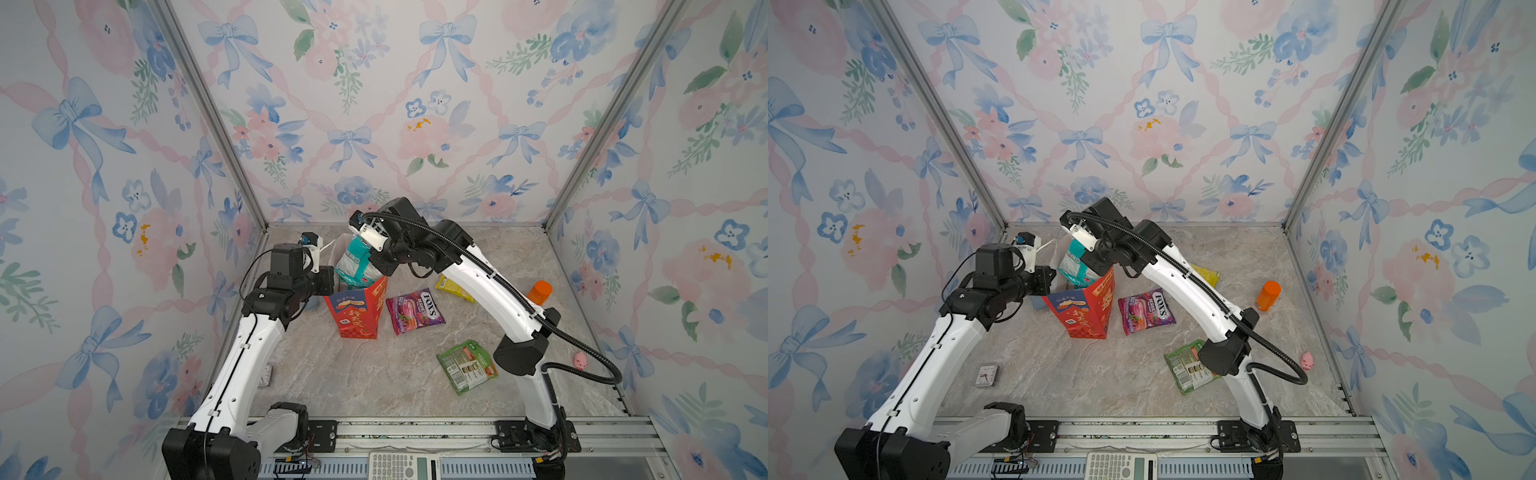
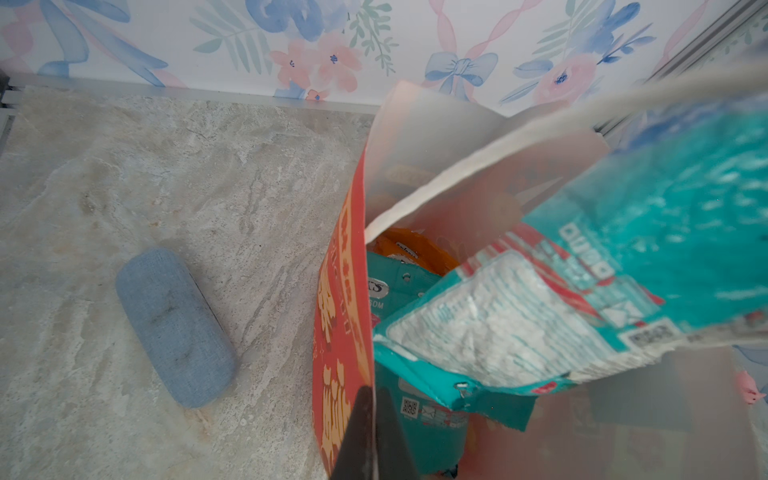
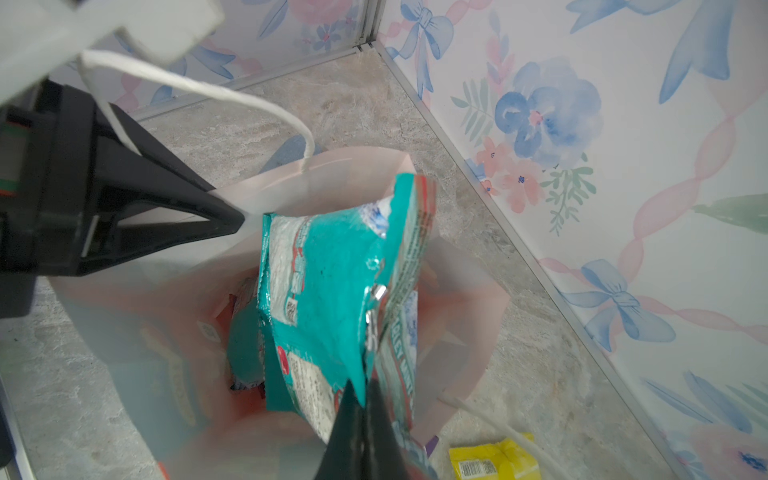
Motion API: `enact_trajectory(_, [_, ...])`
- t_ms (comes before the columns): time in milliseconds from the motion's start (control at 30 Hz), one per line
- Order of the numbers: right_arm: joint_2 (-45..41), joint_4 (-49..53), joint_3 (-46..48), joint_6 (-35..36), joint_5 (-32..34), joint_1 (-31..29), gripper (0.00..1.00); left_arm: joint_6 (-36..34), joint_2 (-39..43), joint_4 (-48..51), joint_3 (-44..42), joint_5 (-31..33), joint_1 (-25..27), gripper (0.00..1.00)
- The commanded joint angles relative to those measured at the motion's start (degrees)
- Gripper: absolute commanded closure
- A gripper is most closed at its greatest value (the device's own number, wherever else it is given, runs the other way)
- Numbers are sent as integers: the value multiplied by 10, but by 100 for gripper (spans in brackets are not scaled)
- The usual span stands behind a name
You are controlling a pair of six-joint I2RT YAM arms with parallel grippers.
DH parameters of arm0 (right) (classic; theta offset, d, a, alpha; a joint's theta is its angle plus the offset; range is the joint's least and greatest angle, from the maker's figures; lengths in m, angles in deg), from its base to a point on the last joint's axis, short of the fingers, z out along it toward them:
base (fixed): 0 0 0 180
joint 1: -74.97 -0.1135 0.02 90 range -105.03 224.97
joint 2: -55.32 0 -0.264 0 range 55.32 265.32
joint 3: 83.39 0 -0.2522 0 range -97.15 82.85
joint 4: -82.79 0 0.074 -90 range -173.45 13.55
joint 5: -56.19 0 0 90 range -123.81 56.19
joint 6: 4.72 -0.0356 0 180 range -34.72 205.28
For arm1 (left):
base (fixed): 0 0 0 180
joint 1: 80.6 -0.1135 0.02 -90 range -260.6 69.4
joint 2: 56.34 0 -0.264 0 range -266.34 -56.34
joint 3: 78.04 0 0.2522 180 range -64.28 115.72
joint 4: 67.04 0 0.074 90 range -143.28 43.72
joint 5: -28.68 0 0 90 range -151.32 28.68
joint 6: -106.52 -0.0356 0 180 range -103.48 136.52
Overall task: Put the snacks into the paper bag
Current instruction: 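Lower the teal wafer pack into the paper bag and open the right gripper, then move the right gripper away from the bag down toward the purple FOX'S bag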
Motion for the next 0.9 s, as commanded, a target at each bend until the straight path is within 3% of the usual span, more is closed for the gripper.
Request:
enact_trajectory(0, [15,-1,-29,10,6,-9,100,-12,0,-11,23,-4,-5,100])
enact_trajectory(367, [43,-19,-48,11,-3,-10,100,-11,-1,-11,23,-5,-5,100])
enact_trajectory(400, [44,-23,-51,9,-3,-9,95,-11,-1,-11,22,-5,-5,100])
enact_trajectory(500, [43,-35,-55,-6,-3,-8,54,-10,-1,-10,22,-4,-5,100])
enact_trajectory(533, [41,-40,-55,-11,-5,-7,47,-10,-1,-10,23,-4,-5,100])
enact_trajectory(733, [8,-90,-41,-38,-27,-7,17,-10,-2,-11,22,-4,-5,100])
enact_trajectory(867, [-33,-139,-1,-64,-49,-7,7,-11,-2,-10,21,-3,-5,100])
